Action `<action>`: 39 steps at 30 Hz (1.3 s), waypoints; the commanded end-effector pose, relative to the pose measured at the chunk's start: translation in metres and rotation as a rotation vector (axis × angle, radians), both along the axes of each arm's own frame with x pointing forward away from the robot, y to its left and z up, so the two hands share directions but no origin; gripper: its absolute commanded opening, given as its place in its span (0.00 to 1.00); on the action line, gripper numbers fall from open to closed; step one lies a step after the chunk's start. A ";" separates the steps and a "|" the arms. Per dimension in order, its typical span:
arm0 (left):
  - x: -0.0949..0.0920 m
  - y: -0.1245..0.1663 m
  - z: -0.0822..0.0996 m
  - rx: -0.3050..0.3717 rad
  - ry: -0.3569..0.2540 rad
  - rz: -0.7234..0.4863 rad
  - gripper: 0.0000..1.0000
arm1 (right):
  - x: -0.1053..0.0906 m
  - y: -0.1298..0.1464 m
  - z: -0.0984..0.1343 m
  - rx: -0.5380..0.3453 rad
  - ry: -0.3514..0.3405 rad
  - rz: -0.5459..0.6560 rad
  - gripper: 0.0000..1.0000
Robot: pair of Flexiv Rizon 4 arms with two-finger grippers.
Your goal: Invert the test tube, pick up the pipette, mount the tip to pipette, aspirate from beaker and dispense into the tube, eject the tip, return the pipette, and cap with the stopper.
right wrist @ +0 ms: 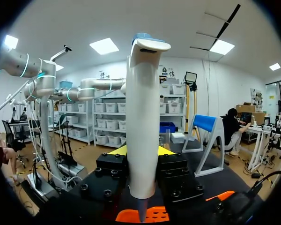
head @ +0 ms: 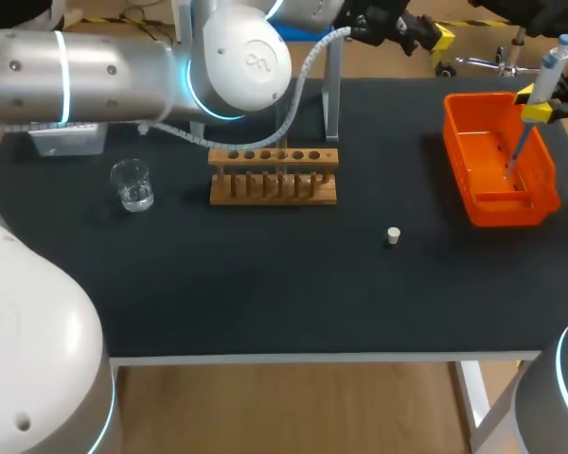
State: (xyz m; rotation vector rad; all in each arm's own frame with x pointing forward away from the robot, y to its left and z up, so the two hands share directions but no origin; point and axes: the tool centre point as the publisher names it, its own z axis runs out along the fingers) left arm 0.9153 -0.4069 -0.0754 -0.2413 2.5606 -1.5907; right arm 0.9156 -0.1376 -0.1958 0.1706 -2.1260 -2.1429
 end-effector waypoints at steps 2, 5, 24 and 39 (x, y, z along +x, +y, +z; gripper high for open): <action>0.013 -0.024 0.000 0.021 0.009 0.006 0.00 | 0.002 -0.002 0.000 0.000 0.000 0.006 0.00; 0.019 -0.033 0.000 0.019 0.004 0.007 0.00 | 0.002 -0.002 0.000 0.000 0.000 0.006 0.00; 0.035 -0.086 0.003 -0.113 -0.080 -0.097 0.00 | 0.002 -0.002 0.000 0.000 0.000 0.006 0.00; 0.033 -0.112 -0.005 -0.177 0.029 -0.086 0.00 | 0.002 -0.002 0.000 0.000 0.000 0.006 0.00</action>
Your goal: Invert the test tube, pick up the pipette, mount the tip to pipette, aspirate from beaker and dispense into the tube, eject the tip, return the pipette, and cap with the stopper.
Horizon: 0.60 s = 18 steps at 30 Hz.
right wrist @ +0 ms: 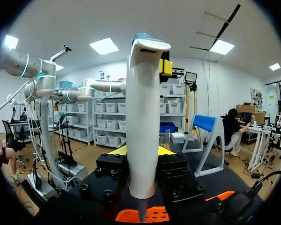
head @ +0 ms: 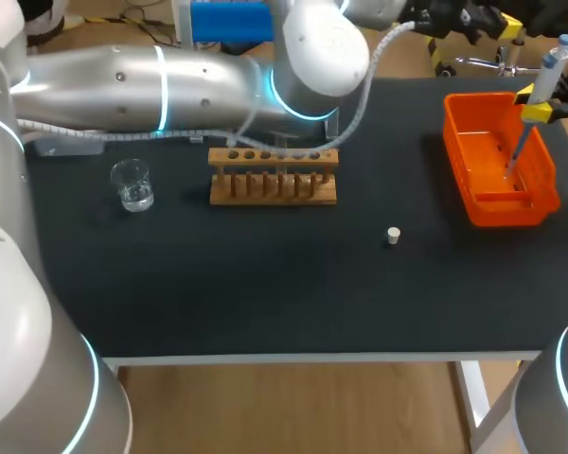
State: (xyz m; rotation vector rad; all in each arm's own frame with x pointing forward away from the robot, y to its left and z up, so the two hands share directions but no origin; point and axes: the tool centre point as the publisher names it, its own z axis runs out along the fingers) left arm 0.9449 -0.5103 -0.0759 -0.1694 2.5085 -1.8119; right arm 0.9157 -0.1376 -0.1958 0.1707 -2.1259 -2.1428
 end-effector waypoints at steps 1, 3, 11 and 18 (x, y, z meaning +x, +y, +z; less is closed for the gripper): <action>0.002 -0.010 -0.005 -0.040 0.012 -0.006 0.00 | 0.001 -0.002 0.000 0.000 0.000 0.005 0.00; 0.000 -0.013 -0.005 -0.044 0.049 -0.009 0.00 | 0.001 -0.002 0.000 0.000 0.000 0.005 0.00; -0.006 -0.025 -0.002 -0.068 0.039 -0.027 0.00 | 0.001 -0.002 0.000 0.000 0.000 0.005 0.00; -0.013 -0.038 -0.004 -0.070 -0.048 -0.054 0.00 | 0.001 -0.002 0.000 0.000 0.000 0.005 0.00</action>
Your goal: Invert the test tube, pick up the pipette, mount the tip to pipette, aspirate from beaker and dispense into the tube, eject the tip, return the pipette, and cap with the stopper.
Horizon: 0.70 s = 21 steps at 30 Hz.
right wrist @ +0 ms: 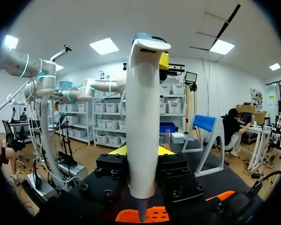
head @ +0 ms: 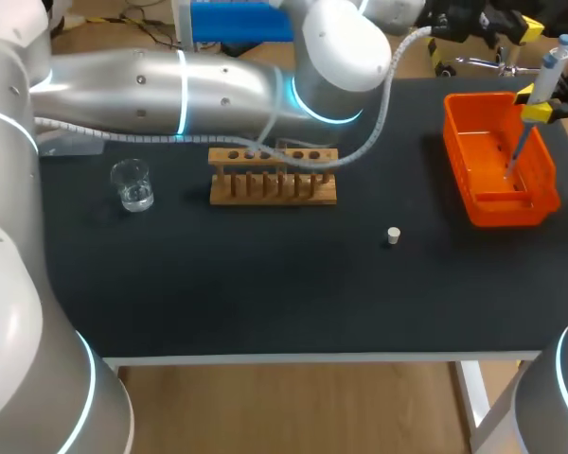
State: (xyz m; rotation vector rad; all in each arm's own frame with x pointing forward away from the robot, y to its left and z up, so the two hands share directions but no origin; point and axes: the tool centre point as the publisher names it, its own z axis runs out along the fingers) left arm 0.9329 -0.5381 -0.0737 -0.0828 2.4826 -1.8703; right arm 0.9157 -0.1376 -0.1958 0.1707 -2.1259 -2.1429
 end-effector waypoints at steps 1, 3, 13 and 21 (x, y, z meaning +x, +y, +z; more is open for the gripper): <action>-0.002 -0.011 -0.007 -0.028 -0.026 -0.007 0.00 | 0.001 -0.002 0.000 0.000 0.000 0.005 0.00; -0.002 -0.012 -0.010 -0.029 -0.017 -0.005 0.00 | 0.001 -0.002 0.000 0.000 0.000 0.005 0.00; -0.008 -0.014 -0.017 -0.037 -0.020 -0.001 0.00 | 0.001 -0.002 0.000 0.000 0.000 0.005 0.00; -0.008 -0.016 -0.020 -0.049 -0.018 -0.011 0.00 | 0.001 -0.002 0.000 0.000 0.000 0.005 0.00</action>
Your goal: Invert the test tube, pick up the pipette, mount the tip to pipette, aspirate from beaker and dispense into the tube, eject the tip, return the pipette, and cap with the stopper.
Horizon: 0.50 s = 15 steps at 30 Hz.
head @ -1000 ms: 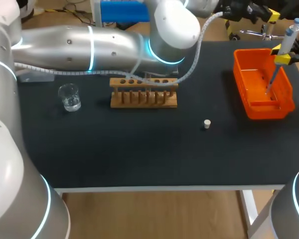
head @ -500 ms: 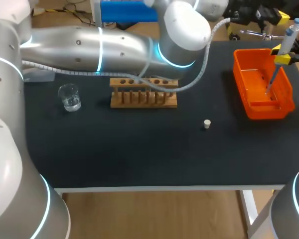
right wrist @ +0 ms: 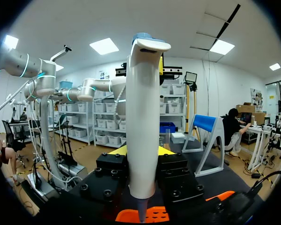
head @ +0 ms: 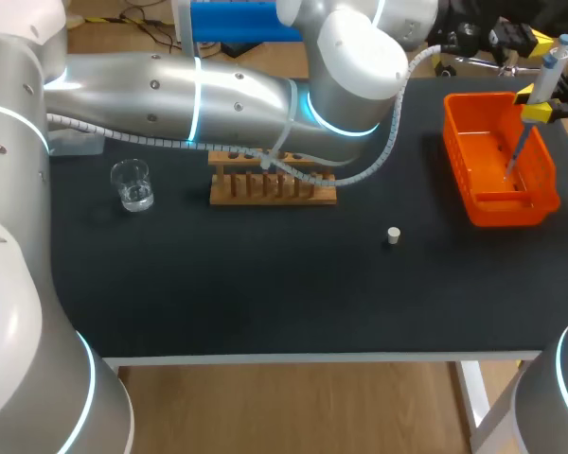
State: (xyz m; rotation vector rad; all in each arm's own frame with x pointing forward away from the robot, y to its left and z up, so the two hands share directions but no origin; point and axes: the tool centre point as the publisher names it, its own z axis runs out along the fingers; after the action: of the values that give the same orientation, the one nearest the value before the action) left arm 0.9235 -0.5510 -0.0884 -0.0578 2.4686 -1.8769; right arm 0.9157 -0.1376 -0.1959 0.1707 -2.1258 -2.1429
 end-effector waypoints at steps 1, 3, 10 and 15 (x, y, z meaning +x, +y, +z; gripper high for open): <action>0.001 -0.004 -0.005 -0.041 -0.002 -0.005 0.00 | 0.001 -0.002 0.000 0.000 0.000 0.005 0.00; 0.001 -0.005 -0.004 -0.043 -0.004 -0.009 0.00 | 0.001 -0.002 0.000 0.000 0.000 0.005 0.00; -0.001 -0.009 -0.004 -0.041 -0.002 -0.023 0.00 | 0.001 -0.002 0.000 0.000 0.000 0.005 0.00; 0.000 -0.011 -0.011 -0.031 0.016 -0.029 0.00 | 0.001 -0.002 0.000 0.000 0.000 0.005 0.00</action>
State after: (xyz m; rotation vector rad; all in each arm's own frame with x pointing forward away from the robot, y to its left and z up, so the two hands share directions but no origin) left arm 0.9212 -0.5587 -0.0932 -0.0411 2.4791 -1.9133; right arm 0.9156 -0.1377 -0.1964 0.1705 -2.1267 -2.1418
